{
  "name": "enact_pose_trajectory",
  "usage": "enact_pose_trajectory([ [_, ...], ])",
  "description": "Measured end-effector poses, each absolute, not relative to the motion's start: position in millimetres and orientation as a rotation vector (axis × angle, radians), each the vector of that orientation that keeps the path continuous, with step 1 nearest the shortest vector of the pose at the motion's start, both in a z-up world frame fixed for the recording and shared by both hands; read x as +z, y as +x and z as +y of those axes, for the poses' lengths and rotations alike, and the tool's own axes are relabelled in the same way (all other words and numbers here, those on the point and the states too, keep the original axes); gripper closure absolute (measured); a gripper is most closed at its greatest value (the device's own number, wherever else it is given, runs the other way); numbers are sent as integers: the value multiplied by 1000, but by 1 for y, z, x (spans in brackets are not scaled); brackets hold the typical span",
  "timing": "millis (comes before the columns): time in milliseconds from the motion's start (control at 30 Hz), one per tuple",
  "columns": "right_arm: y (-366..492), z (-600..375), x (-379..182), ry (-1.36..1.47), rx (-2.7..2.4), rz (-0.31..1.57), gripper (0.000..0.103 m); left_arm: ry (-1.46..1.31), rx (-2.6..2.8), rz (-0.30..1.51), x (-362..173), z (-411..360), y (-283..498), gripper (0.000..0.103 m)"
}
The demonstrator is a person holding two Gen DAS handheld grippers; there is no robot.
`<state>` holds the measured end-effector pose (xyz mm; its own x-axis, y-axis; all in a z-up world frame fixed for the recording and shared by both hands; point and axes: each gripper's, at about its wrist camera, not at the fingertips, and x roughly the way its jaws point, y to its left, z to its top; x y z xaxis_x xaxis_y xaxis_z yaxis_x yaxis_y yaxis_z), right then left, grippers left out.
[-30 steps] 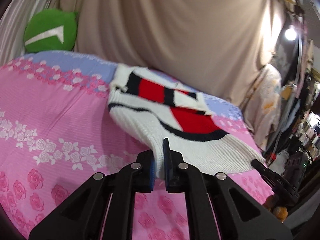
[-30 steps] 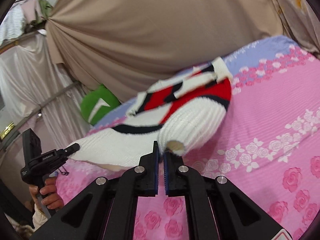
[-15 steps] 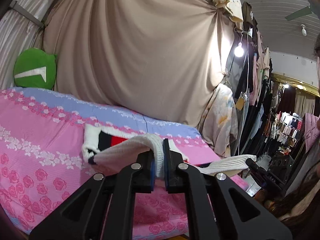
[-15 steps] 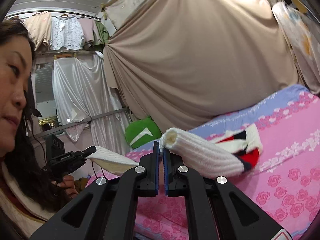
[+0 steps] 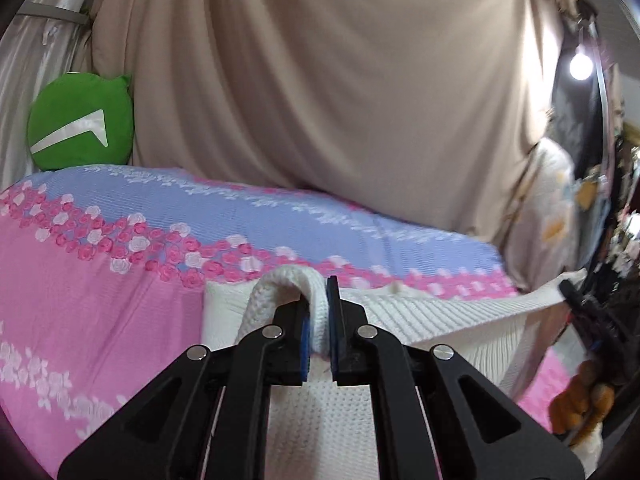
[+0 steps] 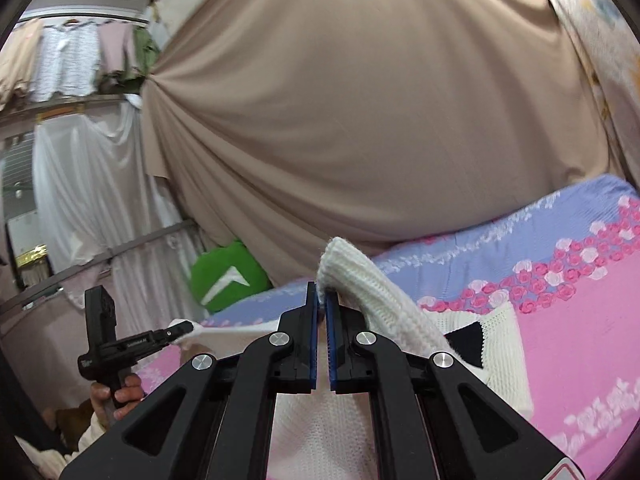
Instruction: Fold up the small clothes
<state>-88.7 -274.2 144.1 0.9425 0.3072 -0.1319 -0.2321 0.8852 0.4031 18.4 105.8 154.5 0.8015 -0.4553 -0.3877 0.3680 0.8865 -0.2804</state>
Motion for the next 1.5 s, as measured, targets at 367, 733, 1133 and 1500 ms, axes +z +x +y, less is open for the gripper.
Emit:
enact_pose_trajectory([
  [367, 72, -311, 66, 513, 105, 534, 100, -193, -304, 779, 70, 74, 161, 97],
  [733, 99, -305, 38, 486, 56, 728, 96, -164, -296, 804, 45, 69, 173, 92],
  [1133, -40, -165, 61, 187, 366, 647, 63, 18, -403, 615, 109, 46, 22, 34],
  [1500, -66, -221, 11, 113, 58, 792, 100, 142, -191, 758, 36, 58, 2, 39],
])
